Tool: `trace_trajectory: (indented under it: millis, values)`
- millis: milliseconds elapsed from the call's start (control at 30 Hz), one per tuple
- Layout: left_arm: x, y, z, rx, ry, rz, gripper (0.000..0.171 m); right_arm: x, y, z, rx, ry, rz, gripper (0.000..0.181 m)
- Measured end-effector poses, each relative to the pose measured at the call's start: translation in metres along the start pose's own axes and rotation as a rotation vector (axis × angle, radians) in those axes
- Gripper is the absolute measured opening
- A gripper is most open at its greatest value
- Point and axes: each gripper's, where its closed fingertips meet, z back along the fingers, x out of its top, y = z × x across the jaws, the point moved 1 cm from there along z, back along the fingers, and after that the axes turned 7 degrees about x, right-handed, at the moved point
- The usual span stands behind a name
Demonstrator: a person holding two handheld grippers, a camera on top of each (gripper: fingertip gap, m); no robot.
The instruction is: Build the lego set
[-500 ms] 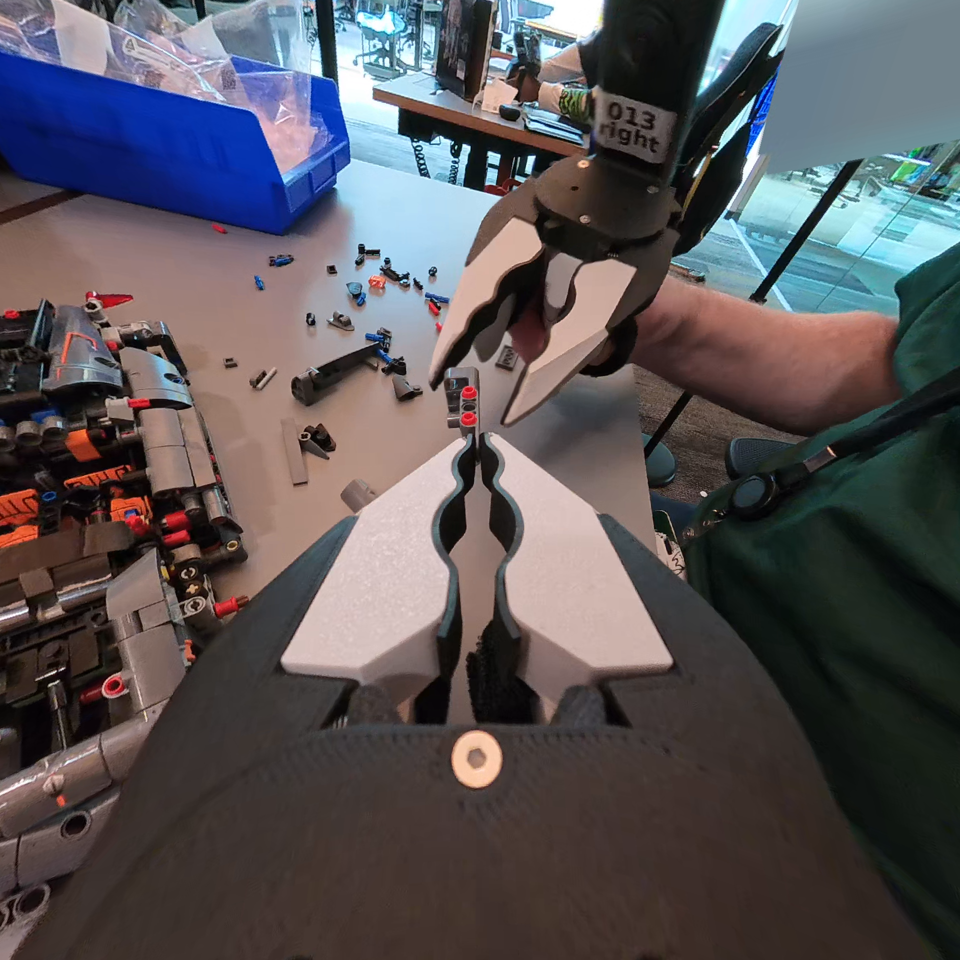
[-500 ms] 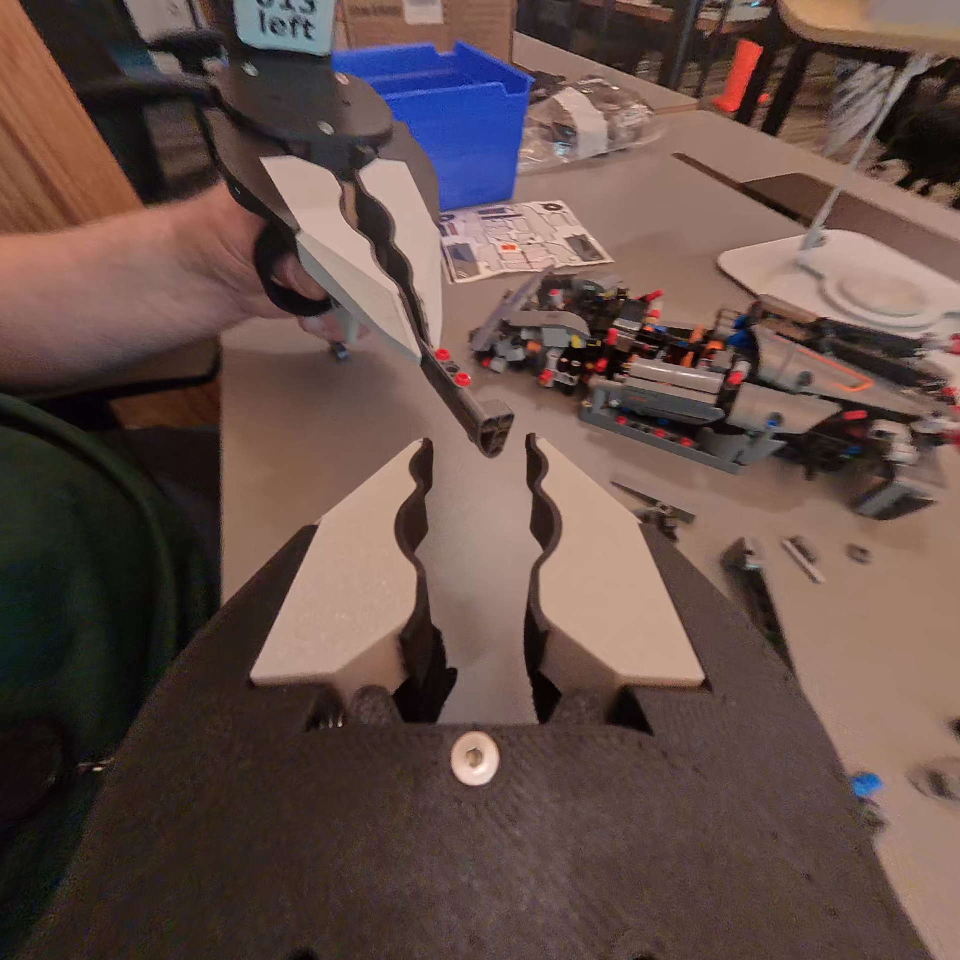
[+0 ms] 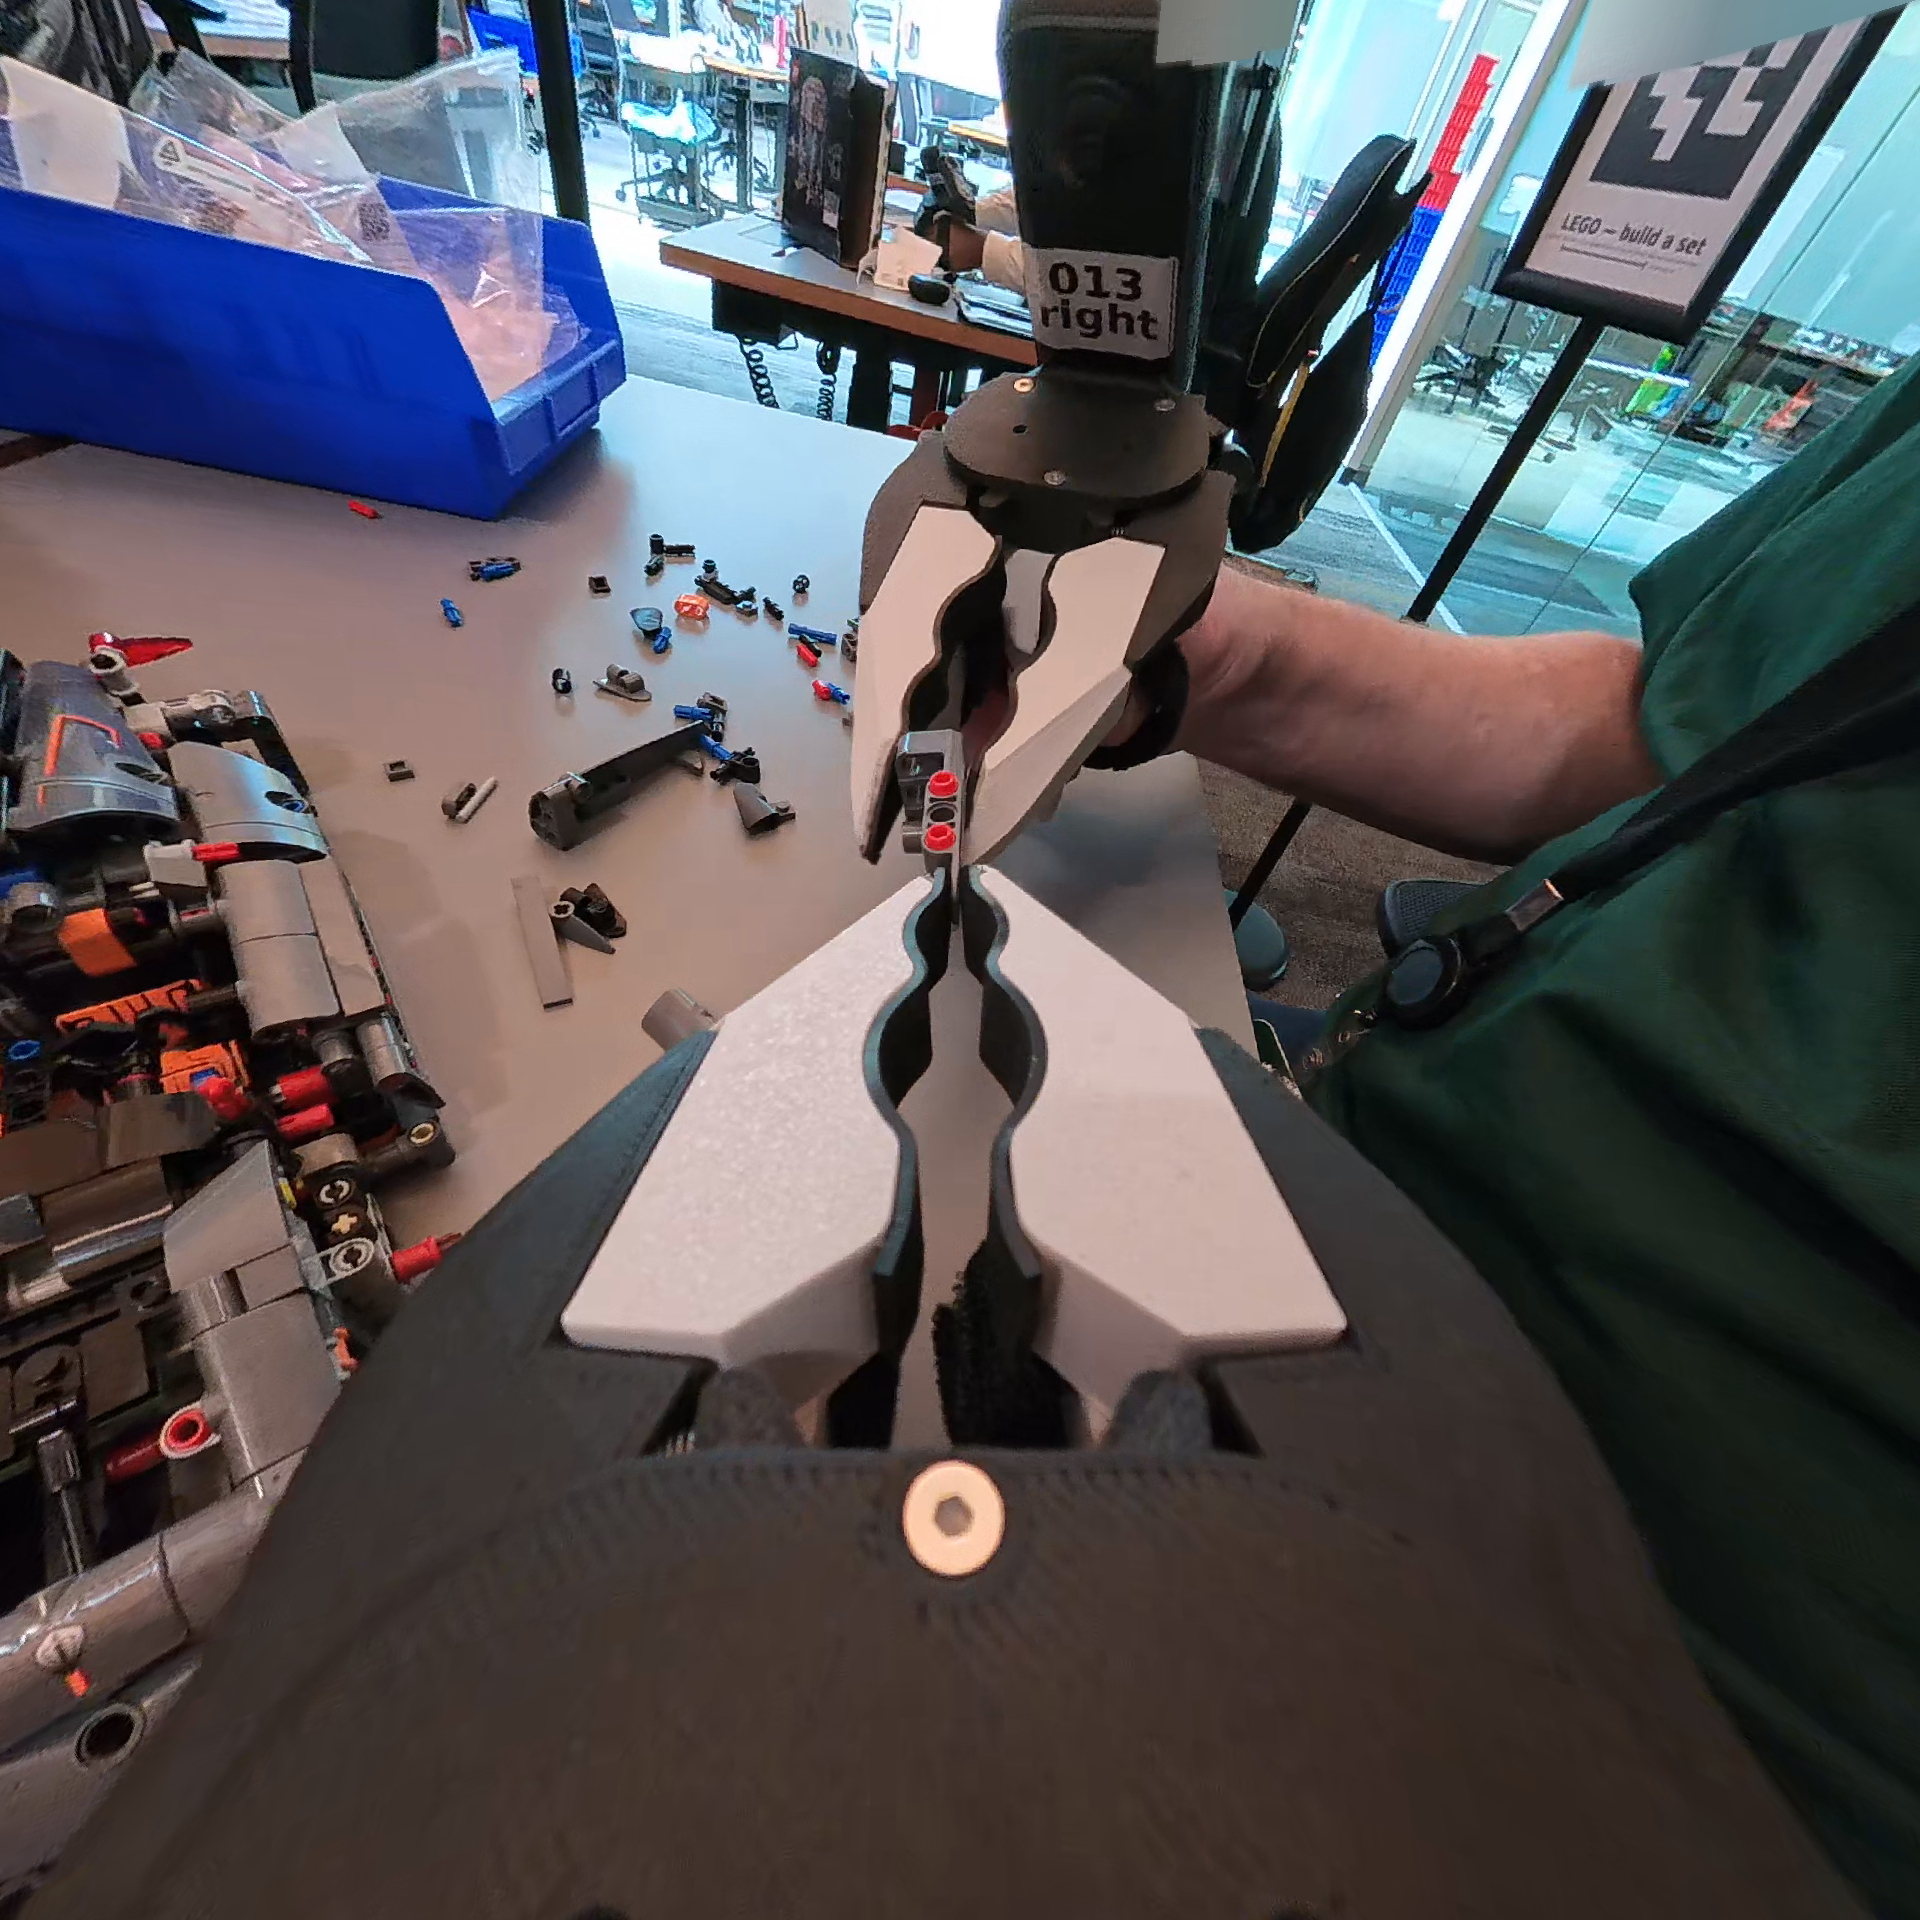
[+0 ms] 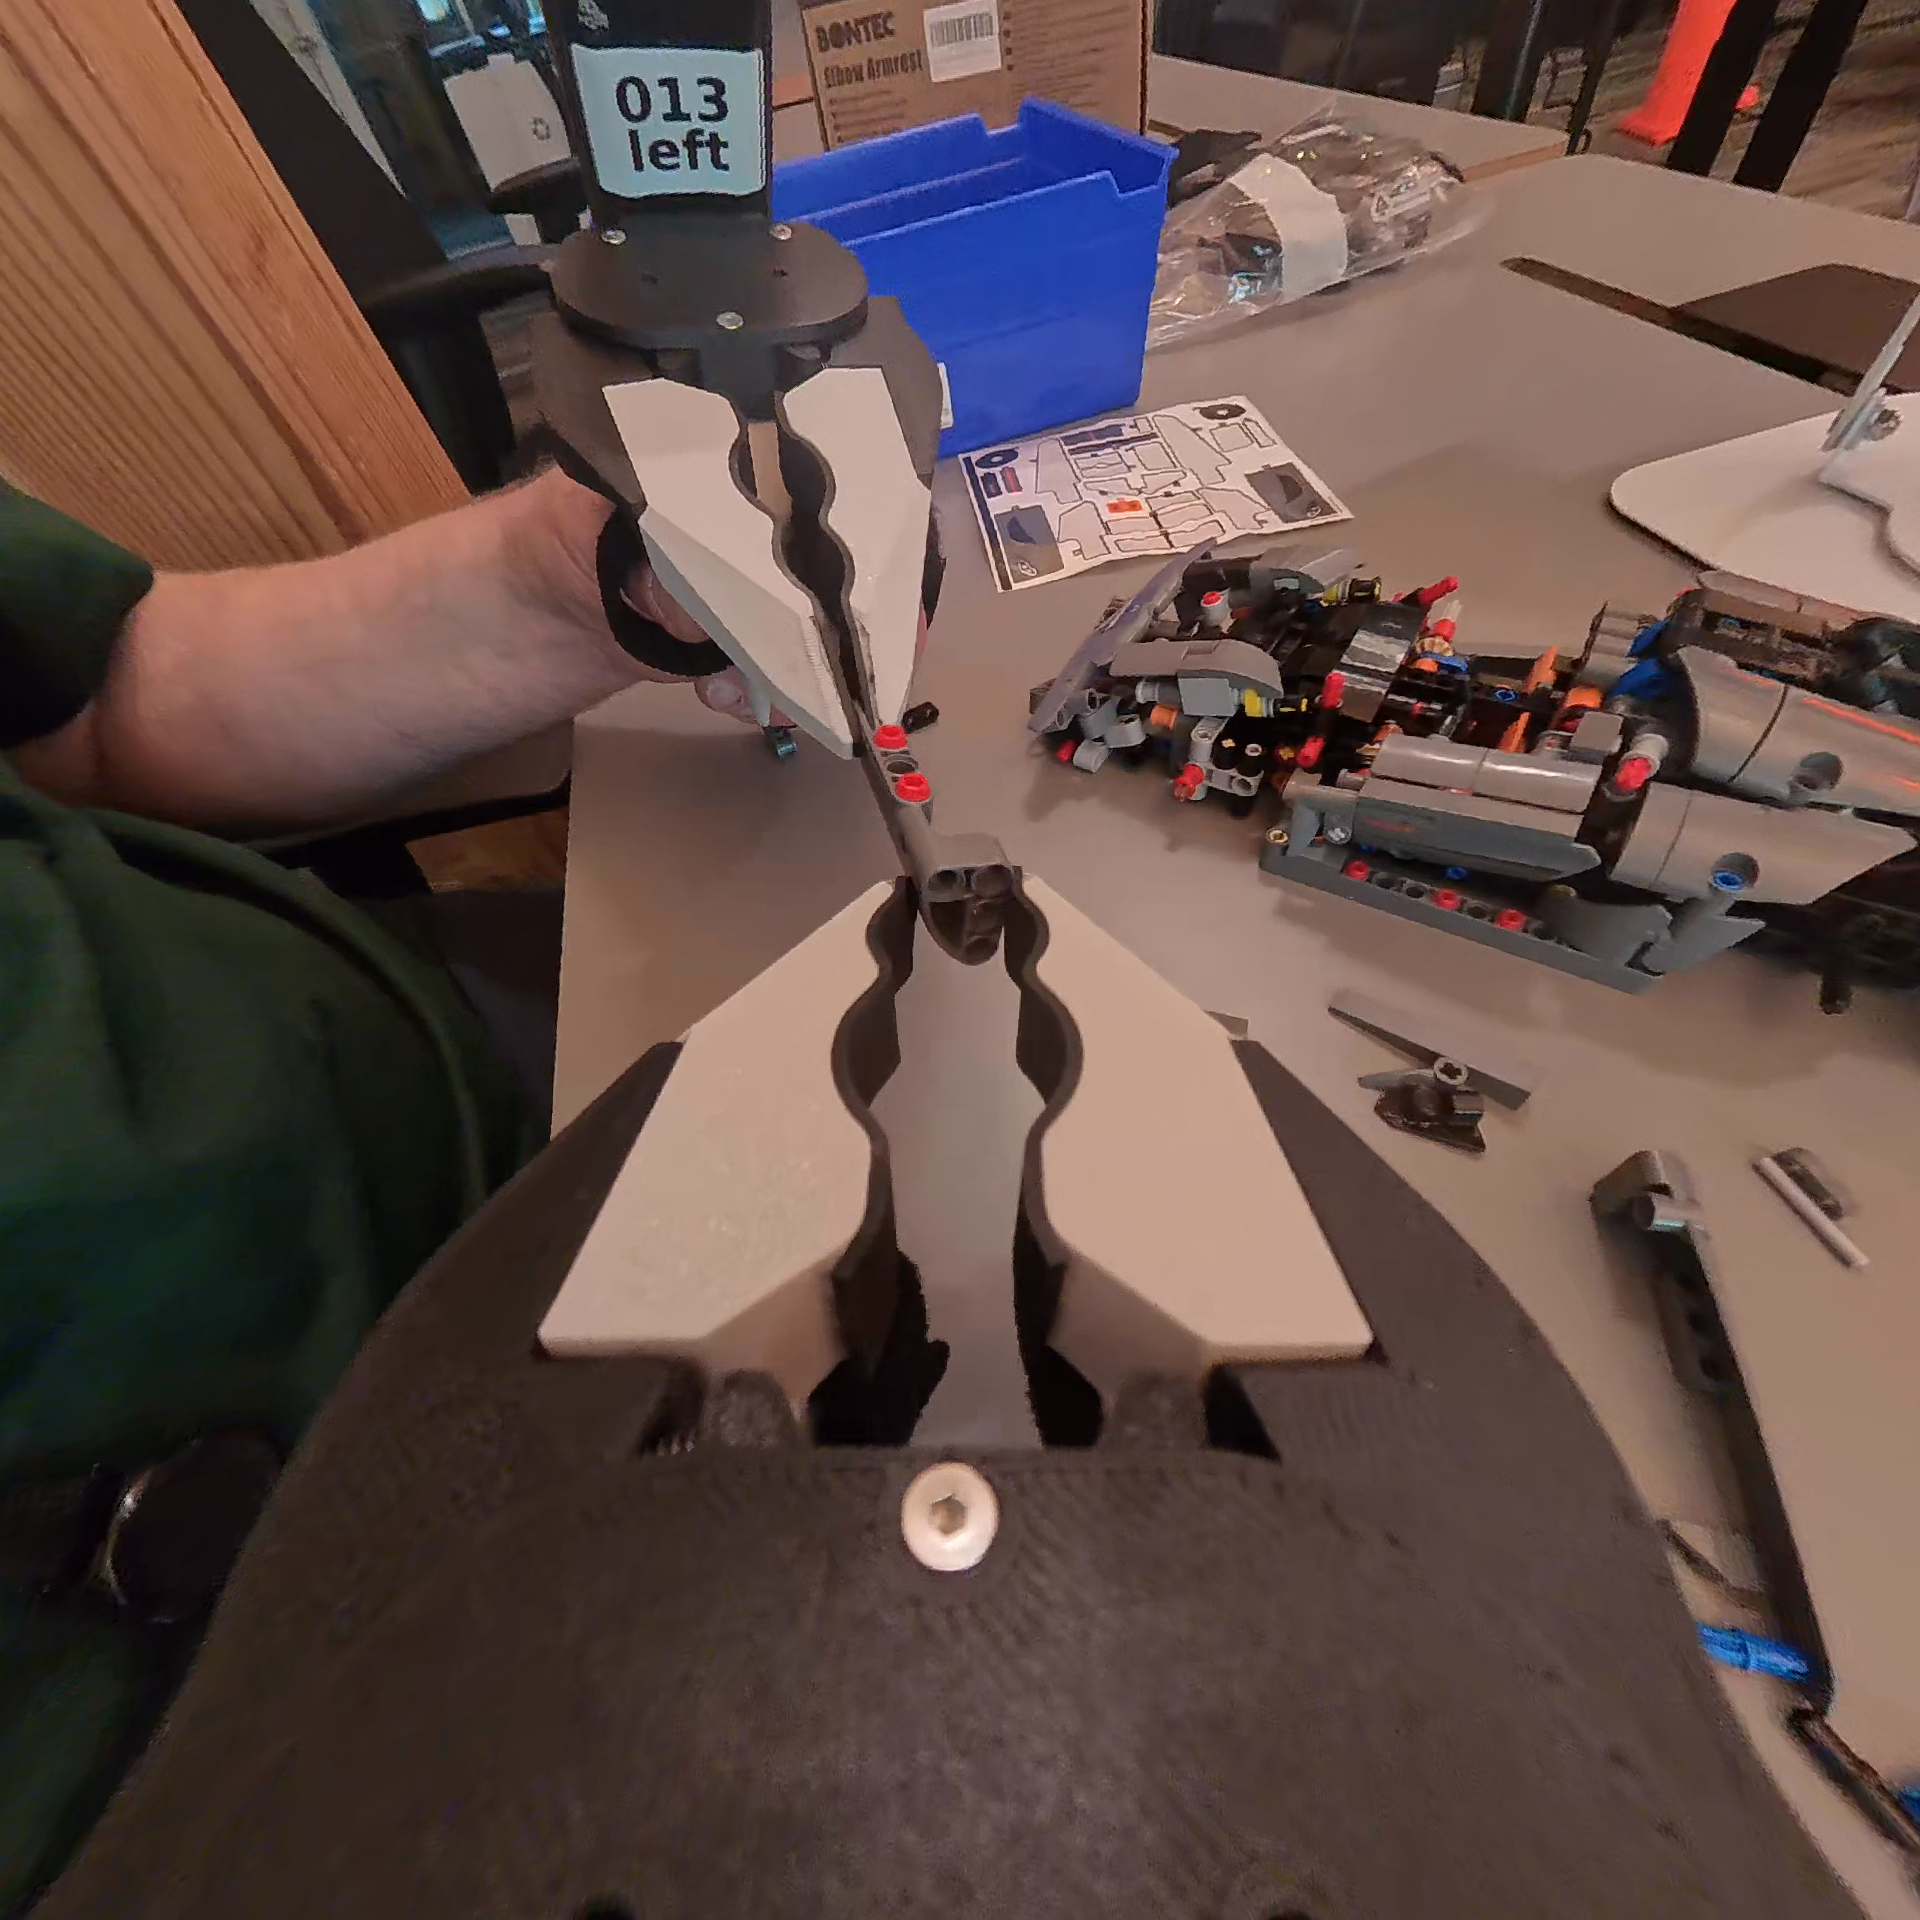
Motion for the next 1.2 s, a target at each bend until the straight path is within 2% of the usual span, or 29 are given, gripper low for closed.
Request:
trace_trajectory:
  millis: [100,267,333,467,600,733,933,1000,1200]
  values:
    - [0.002,0.004,0.002,0.031,-0.015,-0.002,0.001,0.003,-0.001,0.000,-0.002,0.001,-0.017,0.014]
    - [0.010,0.003,0.006,0.139,-0.024,-0.113,0.026,0.003,-0.013,0.002,-0.085,0.048,-0.044,0.014]
    - [0.013,0.003,0.005,0.197,-0.008,-0.194,0.031,0.004,-0.013,0.002,-0.088,0.069,-0.057,0.014]
    - [0.006,0.007,-0.005,0.344,0.123,-0.427,0.038,0.006,-0.010,0.000,-0.072,0.098,-0.124,0.014]
    - [0.004,0.006,-0.015,0.441,0.188,-0.628,0.049,0.011,-0.013,0.000,-0.056,0.056,-0.241,0.014]
    - [-0.001,0.011,-0.020,0.485,0.214,-0.681,0.045,0.009,-0.009,-0.002,-0.026,0.064,-0.294,0.013]
    - [-0.010,0.021,-0.023,0.557,0.272,-0.759,0.028,0.007,-0.007,-0.007,0.017,0.057,-0.353,0.013]
    - [-0.009,0.023,-0.022,0.568,0.262,-0.765,0.021,0.009,-0.007,-0.007,0.039,0.040,-0.369,0.012]
    - [-0.006,0.025,-0.020,0.564,0.221,-0.744,0.020,0.014,-0.009,-0.008,0.064,0.015,-0.373,0.013]
